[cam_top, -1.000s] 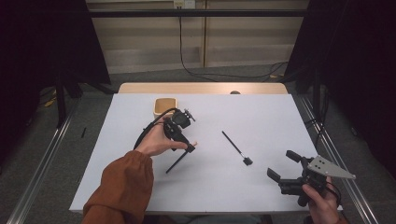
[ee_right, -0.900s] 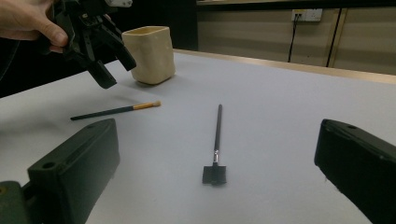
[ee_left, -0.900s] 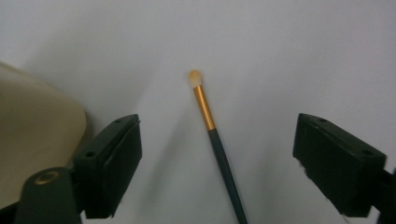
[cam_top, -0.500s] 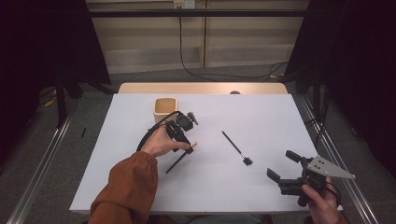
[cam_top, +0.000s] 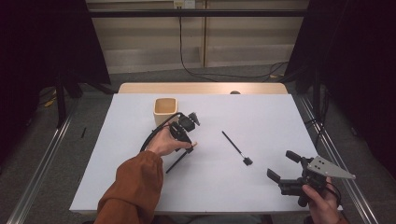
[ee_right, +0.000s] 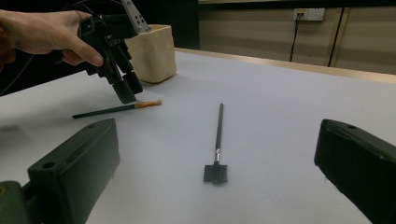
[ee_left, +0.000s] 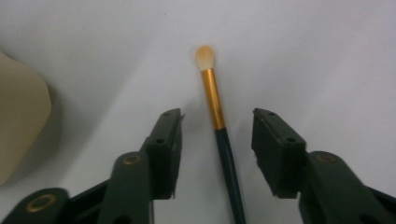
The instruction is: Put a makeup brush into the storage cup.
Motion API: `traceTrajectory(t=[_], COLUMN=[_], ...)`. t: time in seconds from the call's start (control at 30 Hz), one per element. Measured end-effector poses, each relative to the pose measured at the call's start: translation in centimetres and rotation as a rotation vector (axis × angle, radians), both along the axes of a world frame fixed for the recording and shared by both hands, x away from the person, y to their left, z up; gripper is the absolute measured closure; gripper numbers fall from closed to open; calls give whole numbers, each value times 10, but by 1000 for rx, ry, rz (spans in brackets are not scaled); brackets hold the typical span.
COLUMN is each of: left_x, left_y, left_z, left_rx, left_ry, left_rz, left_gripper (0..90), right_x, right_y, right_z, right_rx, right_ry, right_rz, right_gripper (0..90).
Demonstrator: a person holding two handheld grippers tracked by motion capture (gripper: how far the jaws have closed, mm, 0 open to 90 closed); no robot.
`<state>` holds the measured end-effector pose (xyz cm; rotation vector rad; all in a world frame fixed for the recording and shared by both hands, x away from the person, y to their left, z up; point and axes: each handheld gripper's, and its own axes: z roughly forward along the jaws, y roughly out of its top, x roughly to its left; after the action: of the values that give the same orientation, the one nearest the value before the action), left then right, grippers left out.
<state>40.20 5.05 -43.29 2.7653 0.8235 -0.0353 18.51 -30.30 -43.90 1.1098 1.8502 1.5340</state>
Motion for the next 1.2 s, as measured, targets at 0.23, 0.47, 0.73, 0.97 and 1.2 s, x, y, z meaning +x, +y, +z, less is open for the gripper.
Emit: traceTrajectory(t=[0.23,0.47,0.73,0.97,1.2], left_x=[0,1,-1,2,5], left_y=[-4,-8,-11,-9,-7], left_z=[-7,-14,-15,-15,-16], left_rx=[15,31,65,51,37], left_ry=[26,39,16,34,55], left_rz=[3,1,27,63,83], left_gripper=[681,706,769,822,843], right_x=[0,0,1,1,1], right_y=[0,0,1,1,1], right_z=[0,0,-1,-1,-1], right_rx=[-5,-7,-6,-6,-8], right_ry=[2,0,3,4,5], right_rz=[2,5,8,7,6], right_gripper=[0,0,0,0,0])
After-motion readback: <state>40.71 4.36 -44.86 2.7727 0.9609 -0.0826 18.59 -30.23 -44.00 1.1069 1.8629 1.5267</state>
